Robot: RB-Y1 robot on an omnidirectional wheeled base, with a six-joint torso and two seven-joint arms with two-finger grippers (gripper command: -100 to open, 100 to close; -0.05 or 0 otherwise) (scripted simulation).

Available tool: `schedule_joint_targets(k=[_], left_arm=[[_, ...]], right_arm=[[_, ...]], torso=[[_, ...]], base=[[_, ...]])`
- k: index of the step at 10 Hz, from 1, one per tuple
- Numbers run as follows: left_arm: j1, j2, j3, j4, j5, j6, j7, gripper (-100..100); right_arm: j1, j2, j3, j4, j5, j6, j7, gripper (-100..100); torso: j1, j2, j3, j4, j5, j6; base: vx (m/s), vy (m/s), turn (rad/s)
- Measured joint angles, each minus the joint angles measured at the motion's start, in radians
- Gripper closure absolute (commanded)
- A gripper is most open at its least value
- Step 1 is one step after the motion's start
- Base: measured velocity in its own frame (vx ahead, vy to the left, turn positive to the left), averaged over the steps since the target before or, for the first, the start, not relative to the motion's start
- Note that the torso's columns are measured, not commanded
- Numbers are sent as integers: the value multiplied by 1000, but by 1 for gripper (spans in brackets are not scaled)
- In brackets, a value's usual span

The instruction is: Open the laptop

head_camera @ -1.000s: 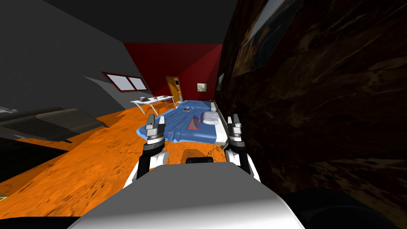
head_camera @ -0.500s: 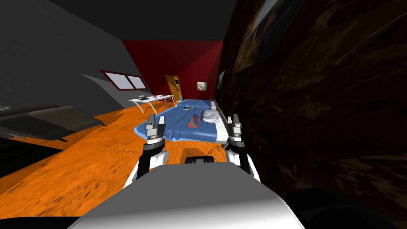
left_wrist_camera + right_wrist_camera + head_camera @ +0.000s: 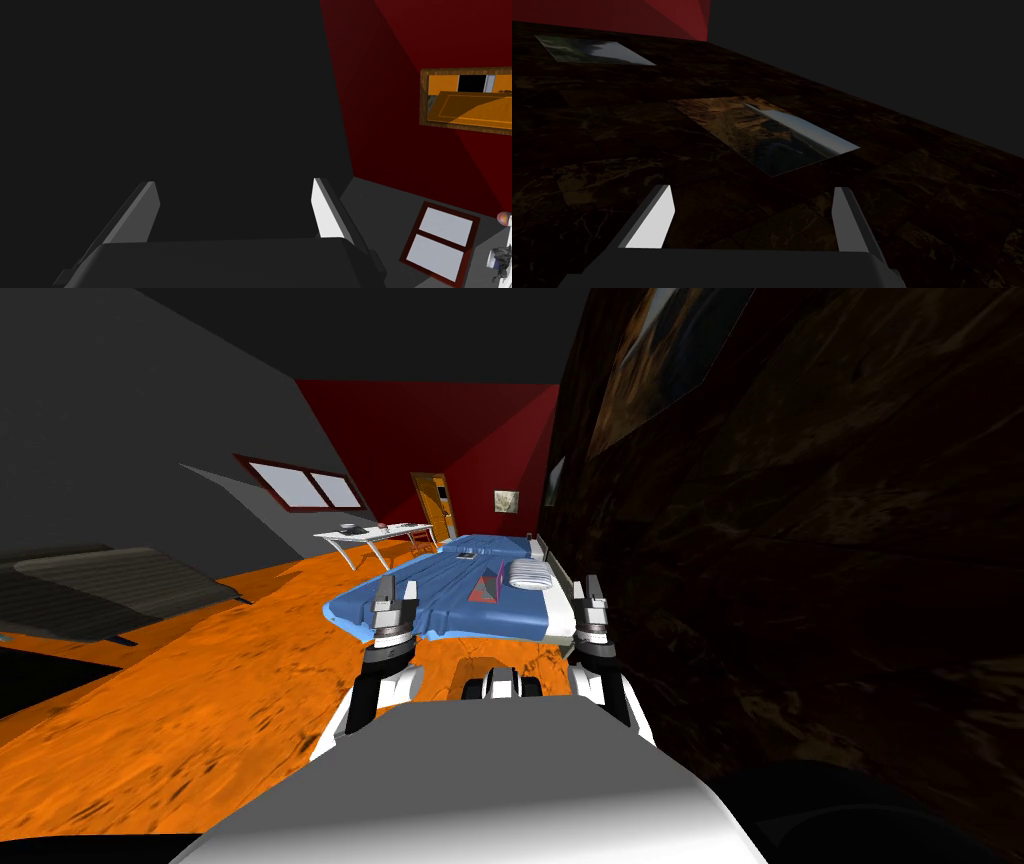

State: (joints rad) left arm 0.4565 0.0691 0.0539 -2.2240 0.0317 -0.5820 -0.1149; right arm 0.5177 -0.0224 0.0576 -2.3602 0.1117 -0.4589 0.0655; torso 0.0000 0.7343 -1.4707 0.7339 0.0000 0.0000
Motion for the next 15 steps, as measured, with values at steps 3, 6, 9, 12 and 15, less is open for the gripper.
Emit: schedule_joint_targets(k=[3,6,9,12,15], left_arm=[[-38,32,16,73,-1,-2,-24,-100],[-87,52,44,145,4,6,-47,-100],[-149,57,67,244,2,3,-80,-100],[-192,64,91,329,4,2,-108,-100],[-240,66,114,400,4,11,-137,-100]], right_arm=[[0,0,0,0,0,0,0,0],[0,0,0,0,0,0,0,0],[0,0,0,0,0,0,0,0],[0,0,0,0,0,0,0,0],[0,0,0,0,0,0,0,0]], torso=[[0,4,-5,4,0,0],[0,4,-5,4,0,0],[0,3,-6,4,0,0],[0,4,-5,4,0,0],[0,4,-5,4,0,0]], base=[[6,-7,-90],[8,-7,-75],[11,-10,-136],[10,-7,-87],[8,-4,-64]])
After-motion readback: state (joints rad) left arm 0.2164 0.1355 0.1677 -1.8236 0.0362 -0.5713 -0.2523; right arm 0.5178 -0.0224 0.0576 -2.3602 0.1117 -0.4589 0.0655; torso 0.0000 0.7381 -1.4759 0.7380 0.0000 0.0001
